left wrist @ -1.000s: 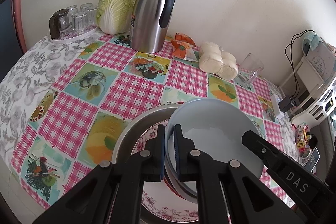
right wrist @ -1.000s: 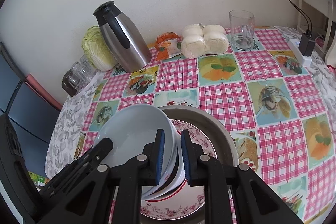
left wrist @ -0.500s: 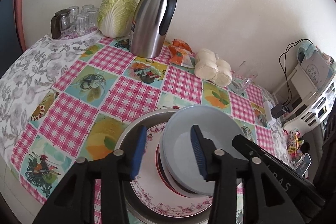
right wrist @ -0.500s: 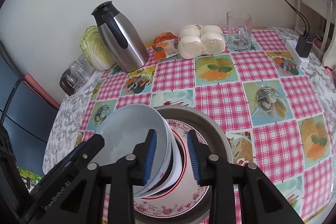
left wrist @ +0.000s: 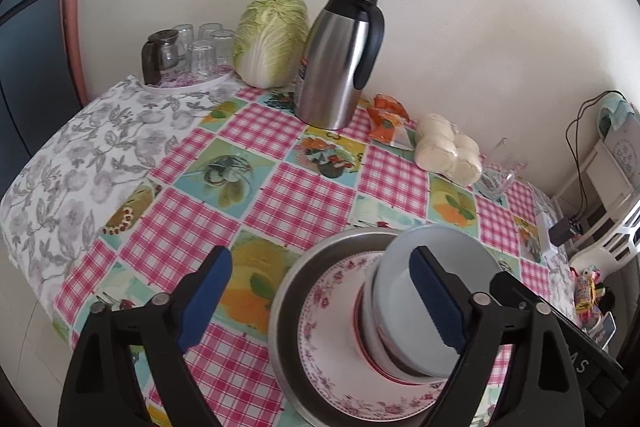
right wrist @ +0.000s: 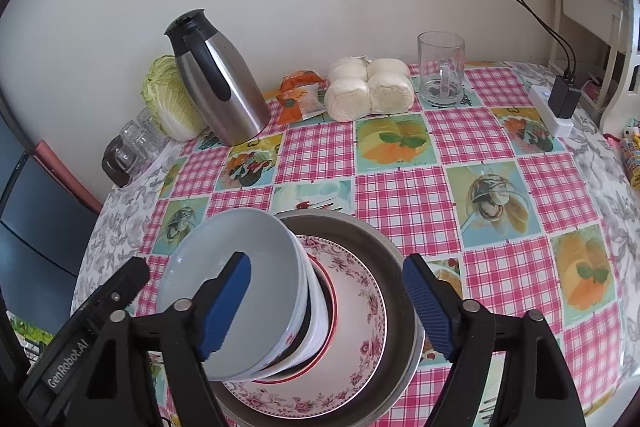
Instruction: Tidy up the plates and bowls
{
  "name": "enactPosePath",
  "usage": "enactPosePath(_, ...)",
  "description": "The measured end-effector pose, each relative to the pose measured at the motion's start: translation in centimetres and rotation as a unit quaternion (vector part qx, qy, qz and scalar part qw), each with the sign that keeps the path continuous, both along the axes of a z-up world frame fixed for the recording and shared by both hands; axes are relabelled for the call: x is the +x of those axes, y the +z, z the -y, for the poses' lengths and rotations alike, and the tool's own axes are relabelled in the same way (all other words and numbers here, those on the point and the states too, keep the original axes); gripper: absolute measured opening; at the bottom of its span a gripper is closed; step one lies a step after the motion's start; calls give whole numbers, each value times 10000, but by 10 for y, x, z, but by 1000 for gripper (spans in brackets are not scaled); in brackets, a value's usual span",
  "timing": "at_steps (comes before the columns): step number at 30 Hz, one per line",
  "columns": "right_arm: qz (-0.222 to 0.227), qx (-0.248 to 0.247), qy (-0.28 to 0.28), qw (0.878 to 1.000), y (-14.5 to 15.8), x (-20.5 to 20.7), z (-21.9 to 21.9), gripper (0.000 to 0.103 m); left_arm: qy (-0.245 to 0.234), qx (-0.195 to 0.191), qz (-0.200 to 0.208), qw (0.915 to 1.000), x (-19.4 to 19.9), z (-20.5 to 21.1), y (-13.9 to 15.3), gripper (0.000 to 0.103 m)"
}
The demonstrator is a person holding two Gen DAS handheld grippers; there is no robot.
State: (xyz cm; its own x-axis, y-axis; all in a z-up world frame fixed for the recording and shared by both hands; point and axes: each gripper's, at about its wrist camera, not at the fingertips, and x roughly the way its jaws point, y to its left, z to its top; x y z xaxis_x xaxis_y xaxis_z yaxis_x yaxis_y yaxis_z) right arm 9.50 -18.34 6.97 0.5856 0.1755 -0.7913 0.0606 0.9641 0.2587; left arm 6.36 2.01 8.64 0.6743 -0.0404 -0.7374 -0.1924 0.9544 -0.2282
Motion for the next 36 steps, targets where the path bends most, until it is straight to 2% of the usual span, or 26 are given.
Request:
enactPosePath(4, 36, 18, -2, 10000, 1, 0, 1, 103, 135, 217, -85, 9996, 1, -2, -2, 102)
enactPosePath(16, 38, -31, 49, 10000, -2, 0, 0, 103, 226, 529, -244, 9980, 3, -2, -7, 103)
enactPosePath(21, 54, -66, 42, 10000, -1, -2, 1, 103, 210, 581, -186, 9979, 3, 0, -6, 103)
enactPosePath(29, 124, -85, -81, 9999, 6, -10, 11, 103, 223, 878, -153, 9958, -1, 5, -2, 103)
enactPosePath(36, 205, -89, -151, 9996, 11, -22, 15, 103, 148, 917, -105, 9956, -11, 8, -2, 103)
